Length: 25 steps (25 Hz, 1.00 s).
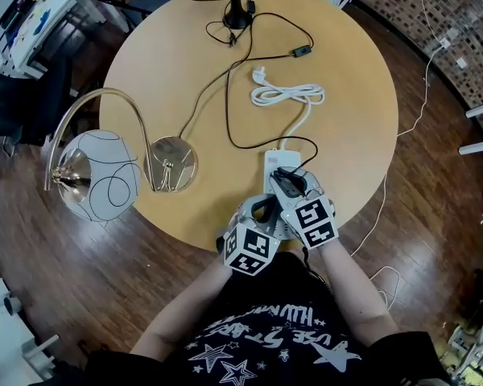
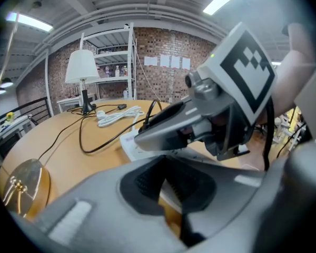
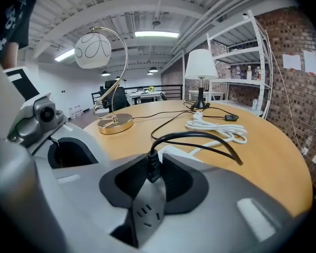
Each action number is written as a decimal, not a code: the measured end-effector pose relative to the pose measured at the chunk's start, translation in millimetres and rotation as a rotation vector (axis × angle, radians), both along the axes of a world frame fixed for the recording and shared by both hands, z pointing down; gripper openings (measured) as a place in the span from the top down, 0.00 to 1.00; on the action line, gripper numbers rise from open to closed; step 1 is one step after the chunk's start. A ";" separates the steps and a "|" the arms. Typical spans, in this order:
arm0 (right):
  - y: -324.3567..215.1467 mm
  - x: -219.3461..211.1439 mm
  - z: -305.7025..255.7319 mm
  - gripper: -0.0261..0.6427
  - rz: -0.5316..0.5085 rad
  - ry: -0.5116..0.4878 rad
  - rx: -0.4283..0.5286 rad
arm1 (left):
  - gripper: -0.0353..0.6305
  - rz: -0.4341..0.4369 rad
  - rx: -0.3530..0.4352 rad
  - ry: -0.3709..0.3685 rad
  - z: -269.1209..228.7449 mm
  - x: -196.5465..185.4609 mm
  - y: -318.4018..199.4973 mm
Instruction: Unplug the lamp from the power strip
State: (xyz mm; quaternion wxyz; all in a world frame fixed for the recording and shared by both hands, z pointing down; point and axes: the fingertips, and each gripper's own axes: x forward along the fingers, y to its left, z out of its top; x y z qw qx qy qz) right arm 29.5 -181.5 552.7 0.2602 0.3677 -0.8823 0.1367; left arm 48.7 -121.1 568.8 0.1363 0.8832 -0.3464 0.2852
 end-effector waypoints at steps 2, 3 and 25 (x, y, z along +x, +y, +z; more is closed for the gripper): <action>0.4 1.8 3.6 0.83 -0.002 -0.010 -0.022 | 0.94 -0.001 -0.005 0.005 0.4 -0.3 0.0; 0.5 2.8 5.5 0.83 -0.004 -0.024 -0.042 | 0.94 -0.001 -0.007 0.007 0.6 -0.5 0.0; 0.7 5.9 -6.4 0.84 0.029 -0.090 0.031 | 0.94 -0.006 -0.051 0.048 0.5 0.3 -0.5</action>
